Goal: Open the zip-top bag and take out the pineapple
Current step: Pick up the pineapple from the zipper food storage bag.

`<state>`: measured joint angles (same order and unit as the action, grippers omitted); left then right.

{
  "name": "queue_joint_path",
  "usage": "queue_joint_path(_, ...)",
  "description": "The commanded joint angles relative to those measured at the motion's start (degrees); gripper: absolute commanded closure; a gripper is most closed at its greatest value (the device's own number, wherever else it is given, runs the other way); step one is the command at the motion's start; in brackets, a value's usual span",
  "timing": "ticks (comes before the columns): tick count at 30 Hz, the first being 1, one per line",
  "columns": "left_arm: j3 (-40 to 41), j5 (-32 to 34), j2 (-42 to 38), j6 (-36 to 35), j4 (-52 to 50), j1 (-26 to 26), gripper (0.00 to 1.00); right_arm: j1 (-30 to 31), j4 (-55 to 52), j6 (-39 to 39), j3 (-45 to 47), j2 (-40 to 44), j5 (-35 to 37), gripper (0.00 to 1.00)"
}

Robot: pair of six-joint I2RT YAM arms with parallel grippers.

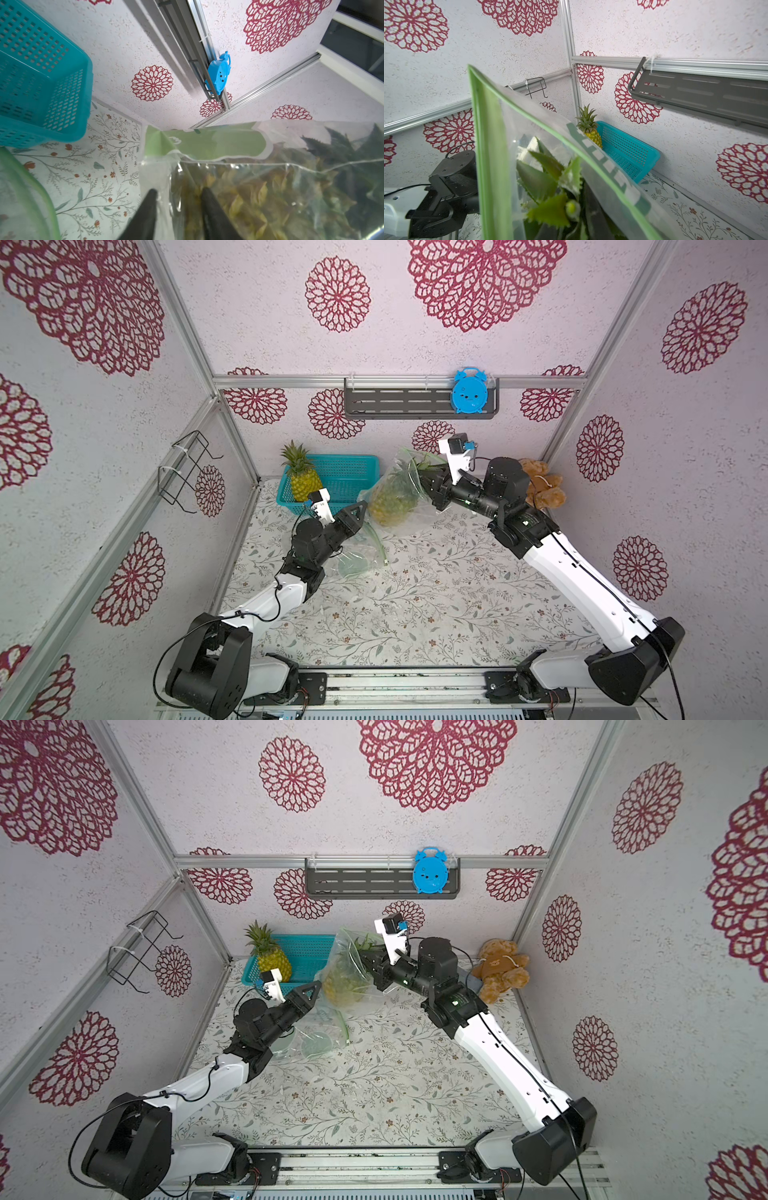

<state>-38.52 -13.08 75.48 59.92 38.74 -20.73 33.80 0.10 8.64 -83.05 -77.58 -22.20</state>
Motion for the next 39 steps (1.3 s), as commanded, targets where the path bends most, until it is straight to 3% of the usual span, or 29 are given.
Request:
queue_joint_path(1, 0.05, -0.86, -0.22, 0.2, 2.02, 0.29, 0.88, 0.41, 11.5, 0.45, -3.88, 2.51, -0.03, 1.0)
queue_joint_path(2, 0.03, -0.49, -0.56, -0.1, 1.07, 0.2, 0.98, 0.47, 11.33, 0.26, -3.66, 2.61, 0.06, 1.0)
queue_joint_path(3, -0.1, -0.23, -0.96, -0.62, -0.53, 0.25, 1.0, 0.42, 11.47, 0.11, -3.29, 2.83, 0.29, 1.0)
queue_joint_path(17, 0.01, 4.21, -7.85, -12.76, -24.13, 0.25, 1.0, 0.4, 12.67, -2.49, 1.74, 6.84, 5.14, 1.0)
queue_joint_path(39, 4.7, 9.47, -9.5, -14.27, -28.34, 1.06, 1.0, 0.39, 19.01, -3.02, 7.76, 12.71, 9.79, 1.0)
